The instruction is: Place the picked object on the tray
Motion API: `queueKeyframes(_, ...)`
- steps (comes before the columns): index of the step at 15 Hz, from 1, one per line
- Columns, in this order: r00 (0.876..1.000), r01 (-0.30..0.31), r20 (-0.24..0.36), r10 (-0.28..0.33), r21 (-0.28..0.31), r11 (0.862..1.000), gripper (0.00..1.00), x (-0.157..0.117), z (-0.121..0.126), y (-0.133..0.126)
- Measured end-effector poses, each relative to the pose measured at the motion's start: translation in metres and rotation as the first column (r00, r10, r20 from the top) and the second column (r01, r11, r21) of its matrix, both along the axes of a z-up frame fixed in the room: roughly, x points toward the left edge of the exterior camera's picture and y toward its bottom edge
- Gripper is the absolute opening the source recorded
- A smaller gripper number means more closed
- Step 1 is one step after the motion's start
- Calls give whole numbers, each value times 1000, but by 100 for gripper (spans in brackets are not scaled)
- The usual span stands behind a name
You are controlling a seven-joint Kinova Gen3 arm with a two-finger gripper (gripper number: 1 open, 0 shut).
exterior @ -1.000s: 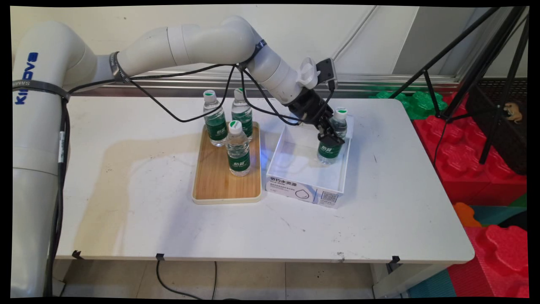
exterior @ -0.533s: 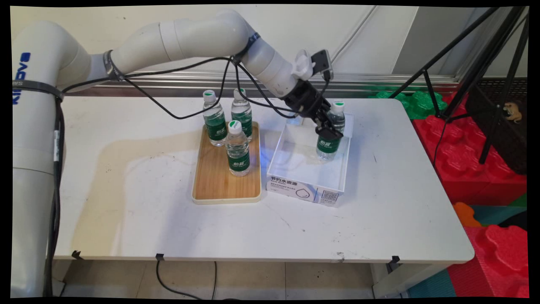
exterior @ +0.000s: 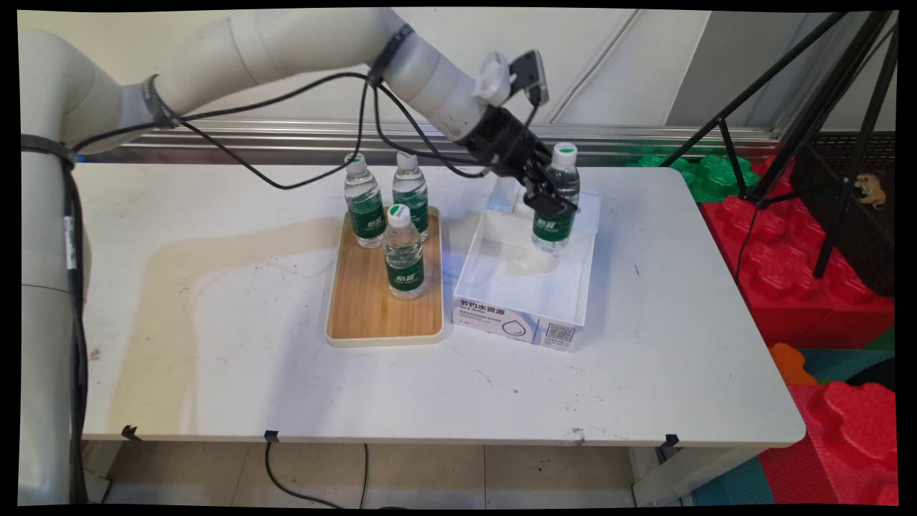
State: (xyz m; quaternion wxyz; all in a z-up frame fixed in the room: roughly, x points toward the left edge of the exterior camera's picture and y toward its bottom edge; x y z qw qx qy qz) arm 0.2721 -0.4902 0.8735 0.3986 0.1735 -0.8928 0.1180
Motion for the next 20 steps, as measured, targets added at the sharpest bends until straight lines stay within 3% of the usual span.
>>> queueKeyframes(11,997,10,-78,-13,-33,999,0,56,64,50)
queueKeyframes(20,991,-8,-133,1,-49,999,0,124,124,109)
